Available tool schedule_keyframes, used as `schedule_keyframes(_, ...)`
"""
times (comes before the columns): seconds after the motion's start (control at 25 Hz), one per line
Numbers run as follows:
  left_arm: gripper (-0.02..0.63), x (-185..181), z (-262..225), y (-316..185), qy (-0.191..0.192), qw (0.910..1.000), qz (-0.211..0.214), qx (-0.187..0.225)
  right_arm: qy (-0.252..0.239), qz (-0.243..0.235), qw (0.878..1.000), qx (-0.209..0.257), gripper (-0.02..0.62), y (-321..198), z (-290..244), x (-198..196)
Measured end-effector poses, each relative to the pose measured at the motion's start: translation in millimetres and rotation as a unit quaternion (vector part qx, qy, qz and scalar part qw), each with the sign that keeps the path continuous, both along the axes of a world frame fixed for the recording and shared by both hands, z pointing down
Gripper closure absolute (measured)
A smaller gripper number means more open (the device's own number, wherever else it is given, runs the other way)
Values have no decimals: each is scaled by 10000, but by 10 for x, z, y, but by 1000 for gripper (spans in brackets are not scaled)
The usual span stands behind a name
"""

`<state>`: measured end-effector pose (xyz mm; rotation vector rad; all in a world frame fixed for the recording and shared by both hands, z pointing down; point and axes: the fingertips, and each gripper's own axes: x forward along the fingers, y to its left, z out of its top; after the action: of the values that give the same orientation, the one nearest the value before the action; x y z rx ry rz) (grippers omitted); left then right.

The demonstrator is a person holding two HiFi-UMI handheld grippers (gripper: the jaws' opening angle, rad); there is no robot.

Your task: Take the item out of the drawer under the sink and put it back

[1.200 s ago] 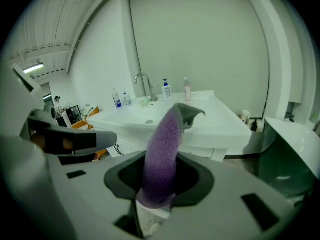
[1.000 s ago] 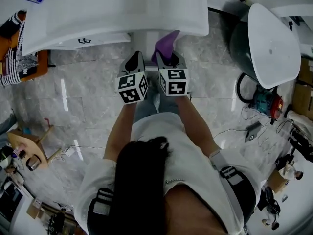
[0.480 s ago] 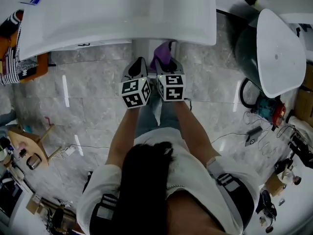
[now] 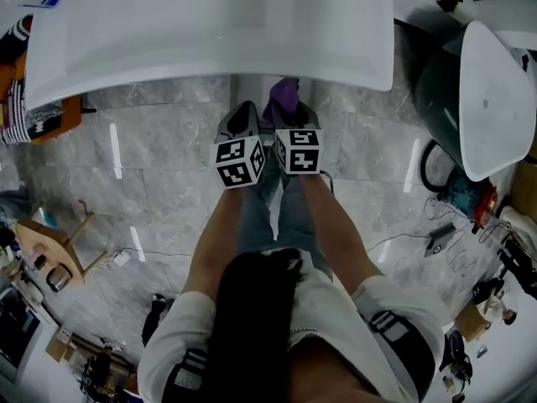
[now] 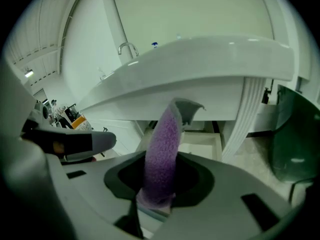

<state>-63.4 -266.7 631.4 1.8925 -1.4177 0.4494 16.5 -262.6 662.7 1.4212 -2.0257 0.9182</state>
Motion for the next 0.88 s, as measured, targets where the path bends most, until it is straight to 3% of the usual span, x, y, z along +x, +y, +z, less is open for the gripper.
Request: schedule_keyframes(0.88,603,-9,872,-353,-275,9983,301,-412,-43,174,9992,-361,457,-378,889,-45)
